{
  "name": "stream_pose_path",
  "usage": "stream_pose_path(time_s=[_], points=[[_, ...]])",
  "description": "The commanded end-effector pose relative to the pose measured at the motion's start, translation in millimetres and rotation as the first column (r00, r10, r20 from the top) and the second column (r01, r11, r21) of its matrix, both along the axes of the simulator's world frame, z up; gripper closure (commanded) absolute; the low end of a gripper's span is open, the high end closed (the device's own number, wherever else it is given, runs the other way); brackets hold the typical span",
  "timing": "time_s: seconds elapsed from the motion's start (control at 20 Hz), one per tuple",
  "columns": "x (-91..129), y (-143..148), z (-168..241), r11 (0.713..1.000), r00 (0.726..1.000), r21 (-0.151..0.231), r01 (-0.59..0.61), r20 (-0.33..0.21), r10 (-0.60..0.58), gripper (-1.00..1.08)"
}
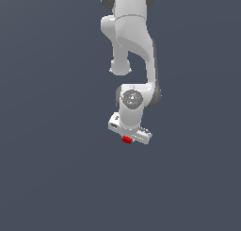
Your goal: Pick up the red cube and move it to a goal position.
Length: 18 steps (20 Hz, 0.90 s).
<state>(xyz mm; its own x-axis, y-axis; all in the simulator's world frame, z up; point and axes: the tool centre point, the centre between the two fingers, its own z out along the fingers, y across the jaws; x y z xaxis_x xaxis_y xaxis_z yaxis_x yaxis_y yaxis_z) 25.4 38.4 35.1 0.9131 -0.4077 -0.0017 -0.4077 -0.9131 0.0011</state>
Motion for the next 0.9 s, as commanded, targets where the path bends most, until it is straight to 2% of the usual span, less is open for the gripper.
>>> stream_pose_path(time_s=[0.0, 0.5, 0.85], points=[[3.7, -3.3, 13.6, 1.0, 1.0, 0.0, 0.0, 0.002, 0.0, 1.08], [24.3, -22.8, 92.1, 1.0, 1.0, 0.0, 0.001, 0.002, -0.001, 1.08], [33.8, -30.0, 121.7, 1.0, 1.0, 0.0, 0.001, 0.002, -0.001, 1.08]])
